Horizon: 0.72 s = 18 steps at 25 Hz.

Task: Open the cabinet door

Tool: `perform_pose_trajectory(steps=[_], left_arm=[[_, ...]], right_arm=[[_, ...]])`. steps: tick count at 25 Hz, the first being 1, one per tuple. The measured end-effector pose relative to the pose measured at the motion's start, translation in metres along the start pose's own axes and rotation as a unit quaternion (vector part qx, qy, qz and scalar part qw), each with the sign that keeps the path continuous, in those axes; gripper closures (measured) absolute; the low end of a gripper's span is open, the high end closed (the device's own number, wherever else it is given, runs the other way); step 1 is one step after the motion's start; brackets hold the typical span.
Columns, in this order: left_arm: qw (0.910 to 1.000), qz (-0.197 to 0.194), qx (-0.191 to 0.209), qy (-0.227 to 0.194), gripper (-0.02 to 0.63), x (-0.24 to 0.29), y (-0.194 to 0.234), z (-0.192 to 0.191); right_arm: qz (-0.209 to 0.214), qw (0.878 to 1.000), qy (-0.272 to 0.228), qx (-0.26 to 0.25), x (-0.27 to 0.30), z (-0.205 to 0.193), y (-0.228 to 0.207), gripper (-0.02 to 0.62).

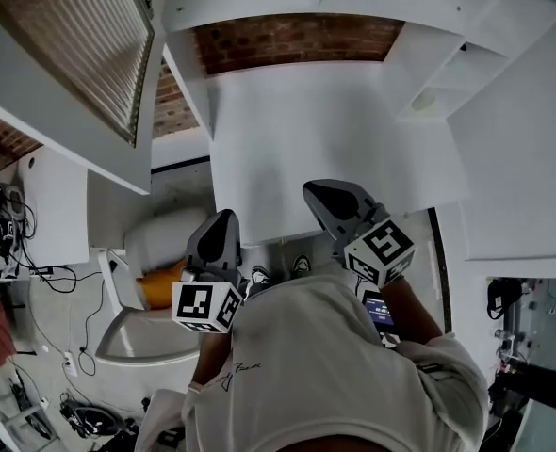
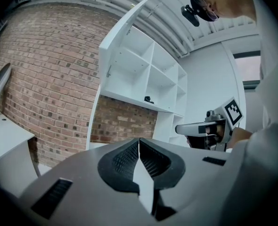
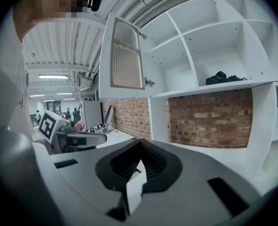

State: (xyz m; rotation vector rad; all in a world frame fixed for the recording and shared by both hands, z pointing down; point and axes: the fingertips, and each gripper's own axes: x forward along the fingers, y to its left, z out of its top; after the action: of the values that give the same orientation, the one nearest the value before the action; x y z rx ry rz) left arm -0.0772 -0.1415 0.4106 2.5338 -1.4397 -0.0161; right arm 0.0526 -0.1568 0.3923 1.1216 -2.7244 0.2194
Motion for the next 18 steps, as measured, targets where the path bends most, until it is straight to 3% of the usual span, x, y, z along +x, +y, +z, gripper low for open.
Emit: perform_pose_trajectory(steps=[18], left_arm=[[0.9995,-0.011,0.003,0.028,0.589,0.013,-0.006,-0.014]], right_arm=[[-0.071,0.996,0.032,0.052,-0.041,-0.031,-0.035,0.572]])
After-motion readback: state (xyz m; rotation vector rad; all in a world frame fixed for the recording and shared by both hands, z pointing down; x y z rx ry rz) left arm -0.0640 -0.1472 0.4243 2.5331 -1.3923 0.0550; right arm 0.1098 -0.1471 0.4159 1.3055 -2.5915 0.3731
